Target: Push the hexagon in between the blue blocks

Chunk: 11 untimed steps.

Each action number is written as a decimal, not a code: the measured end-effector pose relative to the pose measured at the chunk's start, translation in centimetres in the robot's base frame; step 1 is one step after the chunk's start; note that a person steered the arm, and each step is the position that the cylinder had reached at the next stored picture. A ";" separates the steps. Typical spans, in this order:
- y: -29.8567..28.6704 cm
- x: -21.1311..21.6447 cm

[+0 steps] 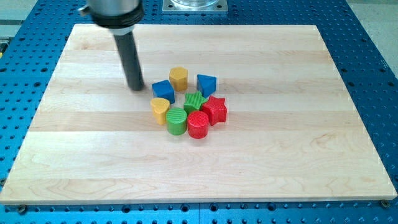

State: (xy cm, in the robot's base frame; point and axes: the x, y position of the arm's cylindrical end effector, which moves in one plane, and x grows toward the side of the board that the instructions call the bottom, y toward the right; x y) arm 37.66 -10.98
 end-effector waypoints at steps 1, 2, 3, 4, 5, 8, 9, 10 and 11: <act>2.7 -2.6; 3.3 -5.0; 3.3 -3.7; 4.4 -1.9; 5.4 -1.9; 5.6 -1.1; 0.8 -1.5; -5.2 -0.5; -6.8 1.6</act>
